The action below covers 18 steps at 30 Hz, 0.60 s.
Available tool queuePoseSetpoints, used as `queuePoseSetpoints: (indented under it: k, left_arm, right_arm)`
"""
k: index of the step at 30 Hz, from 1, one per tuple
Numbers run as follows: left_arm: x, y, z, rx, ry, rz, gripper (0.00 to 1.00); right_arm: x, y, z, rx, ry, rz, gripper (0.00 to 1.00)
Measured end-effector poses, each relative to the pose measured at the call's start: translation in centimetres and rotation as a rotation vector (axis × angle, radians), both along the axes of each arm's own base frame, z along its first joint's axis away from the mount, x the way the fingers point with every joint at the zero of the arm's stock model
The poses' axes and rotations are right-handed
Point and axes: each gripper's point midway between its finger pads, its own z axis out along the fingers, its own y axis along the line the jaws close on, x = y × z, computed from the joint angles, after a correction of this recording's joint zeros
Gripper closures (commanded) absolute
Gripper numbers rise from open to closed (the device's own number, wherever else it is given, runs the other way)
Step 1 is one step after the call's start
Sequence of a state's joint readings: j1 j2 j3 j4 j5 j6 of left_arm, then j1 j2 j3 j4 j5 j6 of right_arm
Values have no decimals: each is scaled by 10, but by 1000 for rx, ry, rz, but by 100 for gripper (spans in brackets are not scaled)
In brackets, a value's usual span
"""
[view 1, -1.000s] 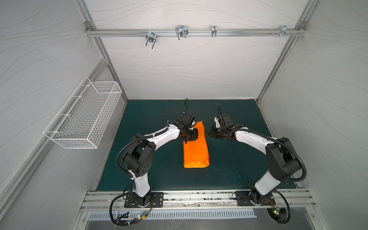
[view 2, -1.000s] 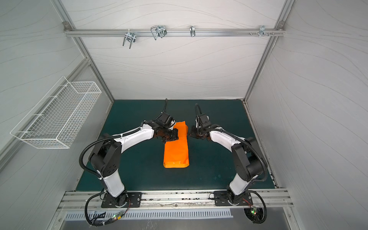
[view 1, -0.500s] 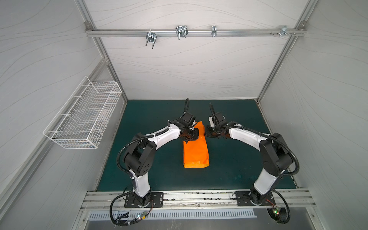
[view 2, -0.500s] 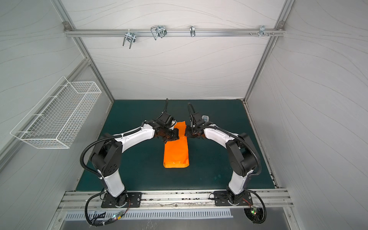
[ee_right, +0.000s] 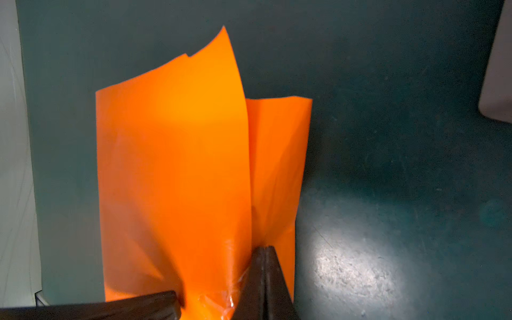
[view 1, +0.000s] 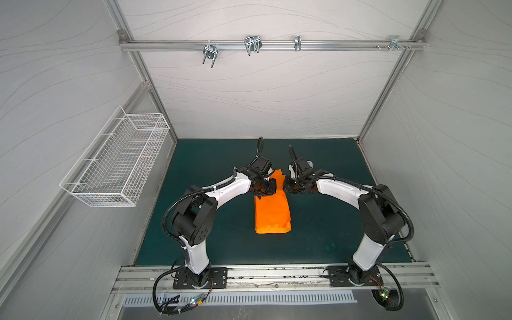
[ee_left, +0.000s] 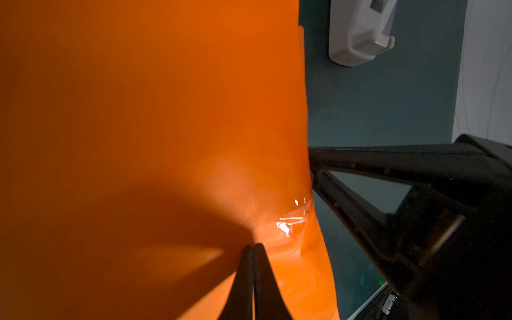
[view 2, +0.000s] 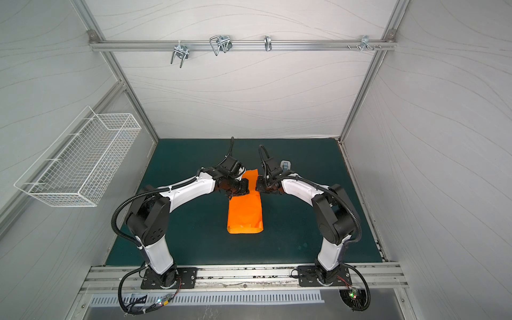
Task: Wrap a gift box in wrapping paper
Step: Wrap the gift box with the wrapping paper.
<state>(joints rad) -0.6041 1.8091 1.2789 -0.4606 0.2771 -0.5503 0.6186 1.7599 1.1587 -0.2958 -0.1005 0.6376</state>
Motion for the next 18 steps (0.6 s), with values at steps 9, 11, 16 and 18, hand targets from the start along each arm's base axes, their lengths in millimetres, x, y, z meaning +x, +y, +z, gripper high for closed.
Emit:
queuePoseSetpoints:
  k: [9,11,16,18]
  left_arm:
    - [0,0,0,0,0,0,92]
    - [0,0,0,0,0,0,92]
    - [0,0,0,0,0,0,92]
    - [0,0,0,0,0,0,92]
  right_arm:
    - [-6,3,-18,-14,43,-9,100]
    - [-8,3,-24,-25,54,-6,100]
    - [-8,2,-28,-33,60,-6,100]
    - [-7,-3,-27,-24,63,-12,100]
